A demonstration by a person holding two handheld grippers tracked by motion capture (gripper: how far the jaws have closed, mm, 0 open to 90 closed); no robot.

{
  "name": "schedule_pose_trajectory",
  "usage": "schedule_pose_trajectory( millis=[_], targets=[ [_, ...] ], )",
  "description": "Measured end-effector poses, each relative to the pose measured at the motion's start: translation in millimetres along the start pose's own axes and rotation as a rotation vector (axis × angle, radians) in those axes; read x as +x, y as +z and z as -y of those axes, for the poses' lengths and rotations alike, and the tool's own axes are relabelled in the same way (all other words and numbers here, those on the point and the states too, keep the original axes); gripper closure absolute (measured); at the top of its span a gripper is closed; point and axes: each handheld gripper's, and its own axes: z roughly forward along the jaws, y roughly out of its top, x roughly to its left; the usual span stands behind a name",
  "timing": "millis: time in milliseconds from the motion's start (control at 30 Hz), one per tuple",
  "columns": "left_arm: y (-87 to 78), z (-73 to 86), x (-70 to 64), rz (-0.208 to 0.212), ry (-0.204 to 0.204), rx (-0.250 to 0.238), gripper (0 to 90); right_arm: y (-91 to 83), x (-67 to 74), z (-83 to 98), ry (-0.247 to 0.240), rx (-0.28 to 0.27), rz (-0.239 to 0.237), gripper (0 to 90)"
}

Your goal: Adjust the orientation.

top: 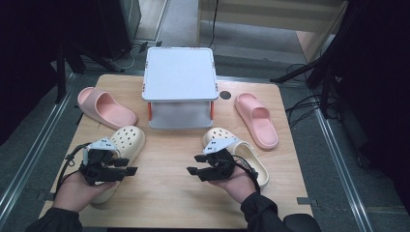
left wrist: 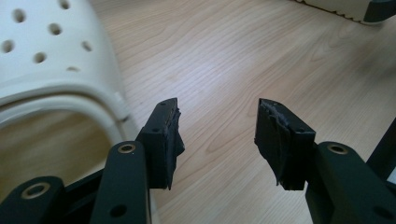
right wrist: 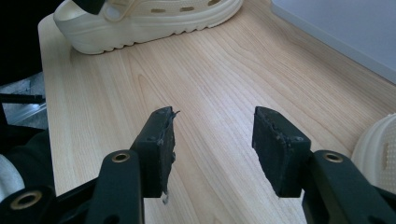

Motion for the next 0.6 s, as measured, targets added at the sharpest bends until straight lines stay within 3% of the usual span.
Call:
schedule_pose_trajectory(
  millis=[233, 367, 467, 600],
  targets=[
    [-12.1, 7.3, 8.4, -0.029, -0.032, -0.005, 49.1, 0.3, -0.2, 0.2, -0.001, 0.003, 0.002, 49.1],
    [-15.5, 11.6, 16.5, -0.066, -0.068, -0.009, 49.3, 0.6, -0.2, 0.3, 0.002, 0.006, 0.003, 49.0],
    [-6.8, 13.3, 24.5, -0.096, -0.105, 0.007, 49.3, 2.0, 0.3, 0.5, 0.001, 0.014, 0.003, 48.9],
    [6.4, 11.1, 26.6, -0.092, -0.102, 0.027, 49.2, 3.2, 1.1, 0.6, -0.003, 0.019, 0.004, 48.7]
  ],
)
